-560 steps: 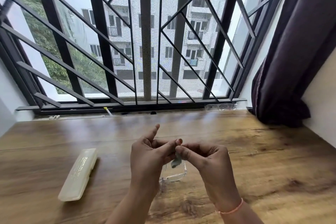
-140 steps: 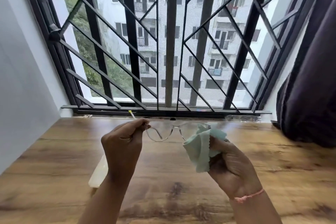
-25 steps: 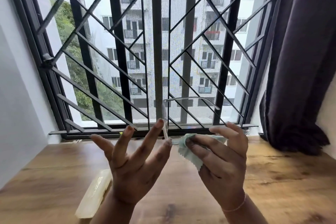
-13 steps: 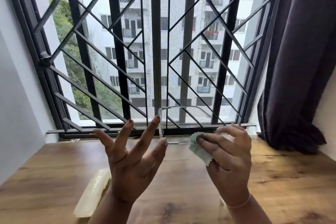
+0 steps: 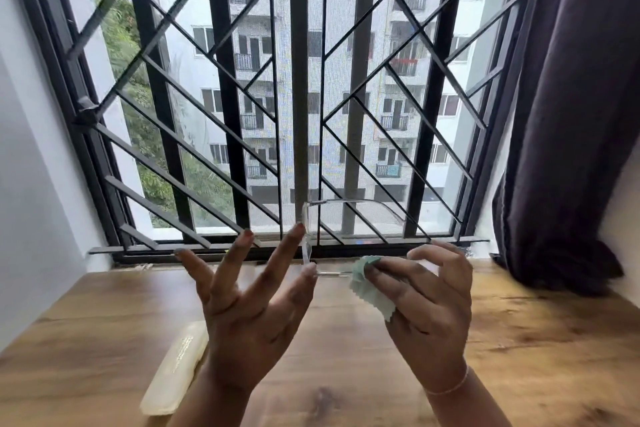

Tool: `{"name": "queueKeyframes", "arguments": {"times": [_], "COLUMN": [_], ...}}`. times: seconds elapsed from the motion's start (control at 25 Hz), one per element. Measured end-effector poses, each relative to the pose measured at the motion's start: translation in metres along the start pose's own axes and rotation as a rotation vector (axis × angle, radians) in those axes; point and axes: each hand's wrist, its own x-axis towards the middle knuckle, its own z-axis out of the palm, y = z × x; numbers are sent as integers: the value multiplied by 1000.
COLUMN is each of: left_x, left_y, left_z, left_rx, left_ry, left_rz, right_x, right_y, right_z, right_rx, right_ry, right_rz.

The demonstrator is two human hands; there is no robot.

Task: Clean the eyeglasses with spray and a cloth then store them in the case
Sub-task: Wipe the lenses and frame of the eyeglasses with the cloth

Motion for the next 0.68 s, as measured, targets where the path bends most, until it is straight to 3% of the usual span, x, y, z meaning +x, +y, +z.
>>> {"name": "queueKeyframes", "arguments": {"times": [0.2,0.44,0.56,0.68], "left_x": [-6,-17,-26,-31], "left_y": [-10,-16,-17,-15], "left_z": [-5,0,5,6], "left_rx": [31,33,47,95], "left_ry": [37,-51,-147,-147], "left_rz": [-29,-97,-142,-225], "right_x": [-8,-5,3,10], "right_y": [11,-4,-13,-22], "right_z": [-8,-8,-11,-11], "right_rx": [211,968,1137,1160], "right_ry": [110,295,237,135], "right_rz": [265,1052,1192,1302]}}
